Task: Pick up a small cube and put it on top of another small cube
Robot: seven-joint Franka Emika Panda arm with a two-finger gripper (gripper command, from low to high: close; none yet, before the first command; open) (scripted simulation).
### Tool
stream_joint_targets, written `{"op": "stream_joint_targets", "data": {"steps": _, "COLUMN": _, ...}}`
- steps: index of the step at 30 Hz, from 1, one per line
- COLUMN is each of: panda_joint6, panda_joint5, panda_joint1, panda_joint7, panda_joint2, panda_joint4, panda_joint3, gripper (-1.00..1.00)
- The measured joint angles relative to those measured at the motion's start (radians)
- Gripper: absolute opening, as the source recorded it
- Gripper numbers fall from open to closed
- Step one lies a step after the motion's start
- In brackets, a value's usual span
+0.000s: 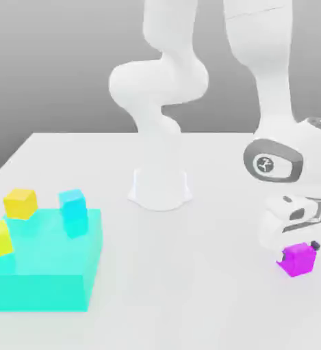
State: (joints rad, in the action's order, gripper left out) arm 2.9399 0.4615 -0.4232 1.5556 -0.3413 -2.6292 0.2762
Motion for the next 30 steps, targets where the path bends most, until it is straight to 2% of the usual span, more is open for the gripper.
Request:
{"op": "stream_joint_targets", "data": {"steps": 5, "panda_joint6": 0.003, "panda_joint5": 0.004, "panda_joint1": -0.003, "panda_joint7": 0.003, "panda_joint2": -0.003, "panda_joint4": 0.001, "panda_joint3": -0.004, "gripper": -1.0}}
{"op": "stream_joint_targets", "data": {"steps": 13, "panda_joint6": -0.137, "panda_joint5": -0.277, "panda_joint1": 0.114, "panda_joint7": -0.208, "panda_joint2": 0.202, "panda_joint4": -0.051, "panda_joint3": 0.168, "gripper": -1.0}}
{"op": "stream_joint_targets", "data": {"steps": 15, "panda_joint6": -0.176, "panda_joint5": -0.288, "panda_joint1": 0.163, "panda_joint7": -0.218, "panda_joint2": 0.246, "panda_joint4": -0.056, "panda_joint3": 0.123, "gripper": -1.0}}
{"op": "stream_joint_targets", "data": {"steps": 22, "panda_joint6": -0.309, "panda_joint5": -0.265, "panda_joint1": 0.504, "panda_joint7": -0.209, "panda_joint2": 0.392, "panda_joint4": -0.065, "panda_joint3": -0.05, "gripper": -1.0}}
{"op": "stream_joint_targets", "data": {"steps": 30, "panda_joint6": -0.456, "panda_joint5": -0.277, "panda_joint1": 0.761, "panda_joint7": -0.225, "panda_joint2": 0.562, "panda_joint4": -0.076, "panda_joint3": -0.285, "gripper": -1.0}}
